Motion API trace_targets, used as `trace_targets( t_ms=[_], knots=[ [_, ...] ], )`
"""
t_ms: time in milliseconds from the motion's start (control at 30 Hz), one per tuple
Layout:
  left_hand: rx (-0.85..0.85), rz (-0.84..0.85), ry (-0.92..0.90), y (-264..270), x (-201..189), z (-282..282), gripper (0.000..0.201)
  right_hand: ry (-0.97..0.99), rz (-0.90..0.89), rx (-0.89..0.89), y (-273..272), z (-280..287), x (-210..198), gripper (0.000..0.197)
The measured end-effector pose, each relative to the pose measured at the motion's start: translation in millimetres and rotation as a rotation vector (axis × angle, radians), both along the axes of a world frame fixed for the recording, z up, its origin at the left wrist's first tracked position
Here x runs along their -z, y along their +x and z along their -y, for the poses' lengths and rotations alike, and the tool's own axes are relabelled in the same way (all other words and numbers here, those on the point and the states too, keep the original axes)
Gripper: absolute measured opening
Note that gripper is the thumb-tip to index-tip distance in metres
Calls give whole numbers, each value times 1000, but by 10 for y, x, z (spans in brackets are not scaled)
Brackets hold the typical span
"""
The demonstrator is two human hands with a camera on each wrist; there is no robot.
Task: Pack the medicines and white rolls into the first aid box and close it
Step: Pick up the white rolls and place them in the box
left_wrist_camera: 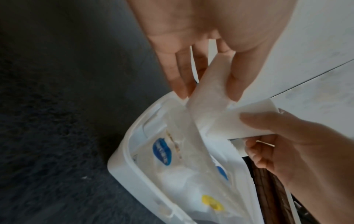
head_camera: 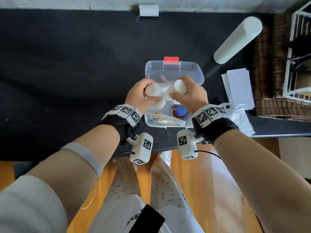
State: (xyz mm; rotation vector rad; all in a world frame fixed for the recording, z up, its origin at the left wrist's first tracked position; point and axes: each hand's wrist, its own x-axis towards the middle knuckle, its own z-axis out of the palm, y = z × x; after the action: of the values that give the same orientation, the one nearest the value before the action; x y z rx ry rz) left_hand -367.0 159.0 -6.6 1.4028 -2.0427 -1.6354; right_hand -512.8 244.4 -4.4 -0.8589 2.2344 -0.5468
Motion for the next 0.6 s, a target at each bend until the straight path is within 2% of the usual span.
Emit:
trace_targets(
  t_ms=[100,200,333,600],
  knots=[
    [85,69,-85,-15,80,-22,43,69,-58,-111,30,-19,12,44],
    [146,109,-62,-18,102,-64,43,115,-61,-169,60,5,86,45],
    [153,100,-39,-17,120,-73,38,147,-82,-184,79,55,154,49],
    [91,87,-177,38,123,92,38,138,-100,-184,70,131,147,41]
  ],
)
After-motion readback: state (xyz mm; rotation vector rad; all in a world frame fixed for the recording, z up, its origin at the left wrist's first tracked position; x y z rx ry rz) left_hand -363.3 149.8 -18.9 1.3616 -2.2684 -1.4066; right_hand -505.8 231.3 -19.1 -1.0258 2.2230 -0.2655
